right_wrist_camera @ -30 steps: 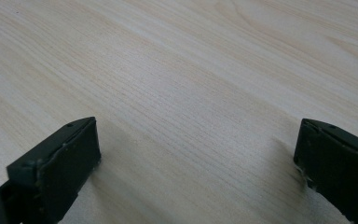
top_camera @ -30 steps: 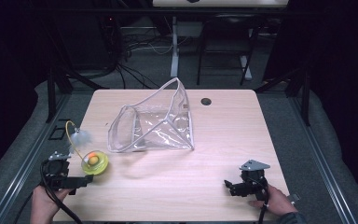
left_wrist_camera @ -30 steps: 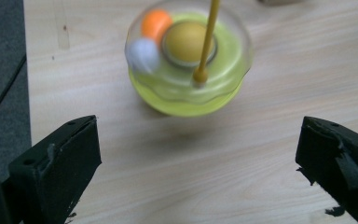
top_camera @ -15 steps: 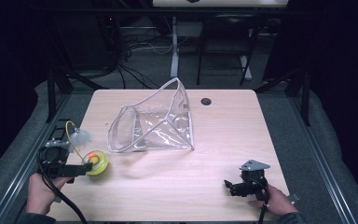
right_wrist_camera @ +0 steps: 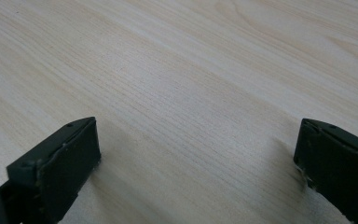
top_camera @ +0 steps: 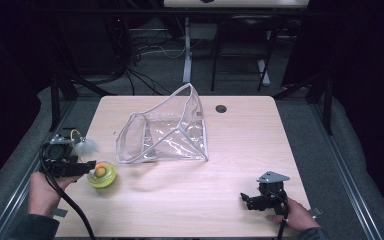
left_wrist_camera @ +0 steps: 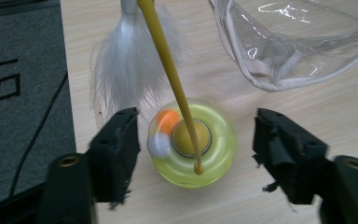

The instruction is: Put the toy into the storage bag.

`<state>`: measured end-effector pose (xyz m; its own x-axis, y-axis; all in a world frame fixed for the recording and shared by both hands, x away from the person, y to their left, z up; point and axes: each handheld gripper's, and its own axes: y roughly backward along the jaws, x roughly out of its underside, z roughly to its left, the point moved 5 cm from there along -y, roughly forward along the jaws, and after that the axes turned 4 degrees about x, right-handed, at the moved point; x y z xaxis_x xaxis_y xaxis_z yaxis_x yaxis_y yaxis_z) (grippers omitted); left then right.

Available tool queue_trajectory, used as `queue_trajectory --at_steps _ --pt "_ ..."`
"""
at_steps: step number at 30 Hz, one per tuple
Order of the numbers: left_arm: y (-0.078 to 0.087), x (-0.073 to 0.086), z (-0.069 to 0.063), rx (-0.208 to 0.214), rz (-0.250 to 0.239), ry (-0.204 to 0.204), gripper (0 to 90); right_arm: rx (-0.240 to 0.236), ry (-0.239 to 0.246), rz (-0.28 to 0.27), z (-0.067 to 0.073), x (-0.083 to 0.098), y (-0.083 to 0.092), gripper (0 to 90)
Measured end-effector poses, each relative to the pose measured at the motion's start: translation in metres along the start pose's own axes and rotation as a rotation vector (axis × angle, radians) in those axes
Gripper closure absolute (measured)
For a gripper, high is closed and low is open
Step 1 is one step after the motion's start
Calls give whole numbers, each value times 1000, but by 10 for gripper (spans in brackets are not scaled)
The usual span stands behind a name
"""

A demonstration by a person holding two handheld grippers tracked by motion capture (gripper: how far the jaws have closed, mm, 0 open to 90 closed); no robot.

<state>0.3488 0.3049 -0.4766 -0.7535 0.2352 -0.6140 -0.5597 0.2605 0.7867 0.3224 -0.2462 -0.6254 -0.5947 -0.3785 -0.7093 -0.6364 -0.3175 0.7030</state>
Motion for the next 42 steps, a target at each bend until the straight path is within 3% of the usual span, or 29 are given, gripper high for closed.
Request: queue_trajectory --at_steps 8,22,33,42 --pt "2 -3 3 -7 -9 0 599 0 0 -1 0 0 0 0" --pt "2 -7 4 1 11 -16 853 0 0 0 0 0 0 0" --pt "2 -13 2 0 18 -37 877 0 0 0 0 0 0 0" --pt "7 -20 8 -6 32 -45 878 0 0 0 0 0 0 0"
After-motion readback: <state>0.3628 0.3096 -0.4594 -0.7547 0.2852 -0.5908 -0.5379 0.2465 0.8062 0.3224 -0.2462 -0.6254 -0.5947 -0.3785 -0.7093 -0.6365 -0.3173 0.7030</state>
